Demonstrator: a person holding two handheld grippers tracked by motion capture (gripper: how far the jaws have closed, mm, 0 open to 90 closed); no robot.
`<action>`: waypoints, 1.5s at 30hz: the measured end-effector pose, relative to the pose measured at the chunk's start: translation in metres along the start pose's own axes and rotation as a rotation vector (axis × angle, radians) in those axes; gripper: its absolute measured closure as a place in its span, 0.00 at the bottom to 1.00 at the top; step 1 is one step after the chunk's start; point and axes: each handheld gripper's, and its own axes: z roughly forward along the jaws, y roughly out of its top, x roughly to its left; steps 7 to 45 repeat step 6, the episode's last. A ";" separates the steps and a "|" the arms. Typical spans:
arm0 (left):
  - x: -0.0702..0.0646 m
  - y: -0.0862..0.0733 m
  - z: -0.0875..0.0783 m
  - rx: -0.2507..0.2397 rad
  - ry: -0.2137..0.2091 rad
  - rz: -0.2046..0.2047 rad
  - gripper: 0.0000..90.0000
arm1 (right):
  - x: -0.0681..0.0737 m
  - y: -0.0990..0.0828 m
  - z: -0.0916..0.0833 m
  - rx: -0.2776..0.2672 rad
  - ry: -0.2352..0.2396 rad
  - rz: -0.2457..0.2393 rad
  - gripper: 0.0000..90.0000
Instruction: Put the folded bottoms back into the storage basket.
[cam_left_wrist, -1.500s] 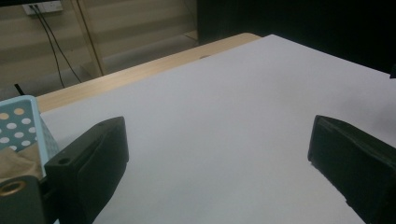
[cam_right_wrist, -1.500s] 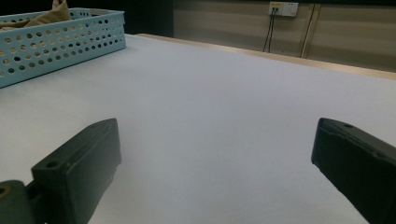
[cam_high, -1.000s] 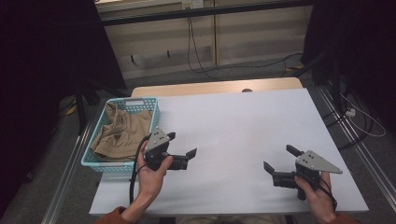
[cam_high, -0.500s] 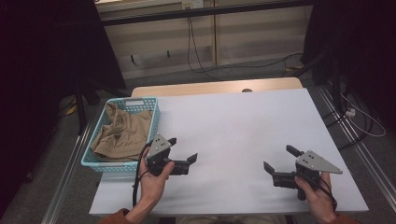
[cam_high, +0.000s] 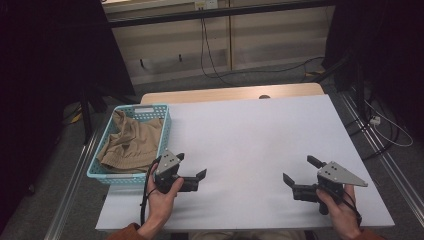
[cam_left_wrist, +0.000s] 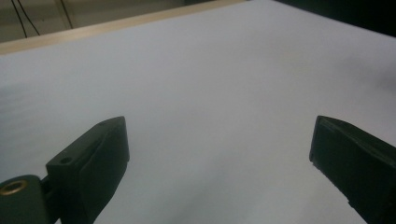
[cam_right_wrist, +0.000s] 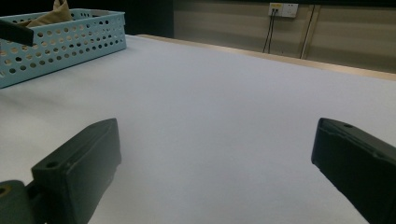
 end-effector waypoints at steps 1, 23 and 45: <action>0.001 0.000 0.001 -0.001 -0.017 0.001 0.05 | 0.000 0.000 0.000 0.001 0.000 -0.003 0.02; 0.001 -0.001 0.005 0.027 -0.028 0.007 0.05 | -0.001 0.000 -0.001 -0.001 -0.003 -0.006 0.02; 0.001 -0.001 0.005 0.027 -0.028 0.007 0.05 | -0.001 0.000 -0.001 -0.001 -0.003 -0.006 0.02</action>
